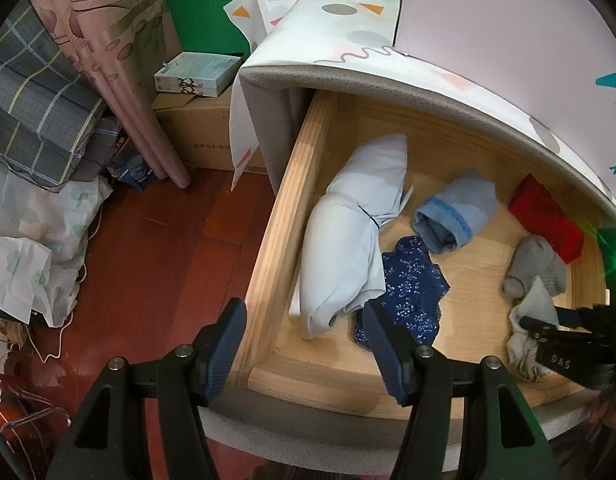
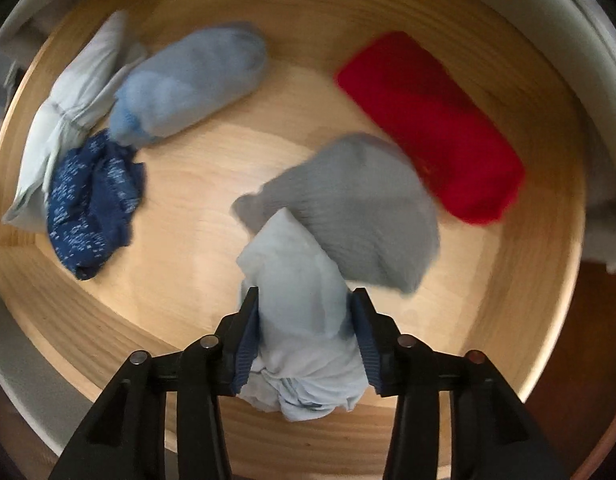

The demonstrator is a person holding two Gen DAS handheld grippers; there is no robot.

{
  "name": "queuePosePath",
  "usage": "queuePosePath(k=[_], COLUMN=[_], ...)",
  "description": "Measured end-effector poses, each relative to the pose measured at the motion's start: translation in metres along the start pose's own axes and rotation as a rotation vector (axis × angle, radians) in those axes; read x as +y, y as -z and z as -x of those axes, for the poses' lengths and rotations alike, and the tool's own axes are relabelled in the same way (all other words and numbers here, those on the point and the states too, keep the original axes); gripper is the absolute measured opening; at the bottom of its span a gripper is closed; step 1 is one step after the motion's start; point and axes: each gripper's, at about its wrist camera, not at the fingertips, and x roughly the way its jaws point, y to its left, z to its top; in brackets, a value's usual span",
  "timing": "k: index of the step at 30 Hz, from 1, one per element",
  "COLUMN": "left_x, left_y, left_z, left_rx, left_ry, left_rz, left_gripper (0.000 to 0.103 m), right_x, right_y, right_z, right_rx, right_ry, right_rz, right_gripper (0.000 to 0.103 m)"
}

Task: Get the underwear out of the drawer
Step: 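Lift the pale blue cloth out of the drawer with the right gripper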

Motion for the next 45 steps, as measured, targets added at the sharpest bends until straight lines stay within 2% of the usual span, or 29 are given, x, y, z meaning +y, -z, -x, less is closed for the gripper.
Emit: queuePosePath(k=[3,6,16,17,23,27,29,32,35,45], left_x=[0.0,0.0,0.002,0.003,0.003,-0.002,-0.011,-0.025,-0.041,-0.072], left_y=[0.0,0.0,-0.001,-0.001,-0.002,-0.002,-0.004,-0.007,-0.012,-0.036], left_z=[0.001,0.0,-0.001,-0.001,-0.002,-0.003,-0.006,-0.011,-0.016,-0.047], left_rx=[-0.001,-0.001,0.013,0.016,0.02,0.028,0.052,0.08,0.123,0.25], left_ry=[-0.006,-0.007,-0.016,-0.013,-0.006,0.031,0.048,0.032,0.084,0.153], left_rz=[-0.006,-0.003,-0.005,-0.003,-0.011,-0.042,-0.091,-0.155,-0.21,-0.235], left_gripper=[0.062,0.062,0.062,0.062,0.062,0.062,0.062,0.062,0.062,0.062], right_x=[-0.019,-0.035,-0.076,-0.079,-0.069,-0.053,-0.054,-0.059,-0.066,-0.067], right_y=[0.007,0.014,0.027,0.028,0.036,0.038,0.046,0.044,0.037,0.037], right_z=[0.001,0.003,-0.006,-0.006,-0.006,-0.006,-0.008,-0.009,-0.007,-0.007], right_rx=[0.003,0.007,0.016,0.012,-0.005,-0.013,-0.015,-0.017,-0.017,-0.022], right_ry=[0.0,0.035,0.064,0.067,0.077,0.073,0.073,0.064,0.059,0.047], right_rz=[-0.083,-0.126,-0.214,-0.215,-0.199,-0.193,-0.191,-0.187,-0.182,-0.177], right_gripper=[0.036,0.034,0.033,0.03,0.031,0.032,0.032,0.032,0.033,0.033])
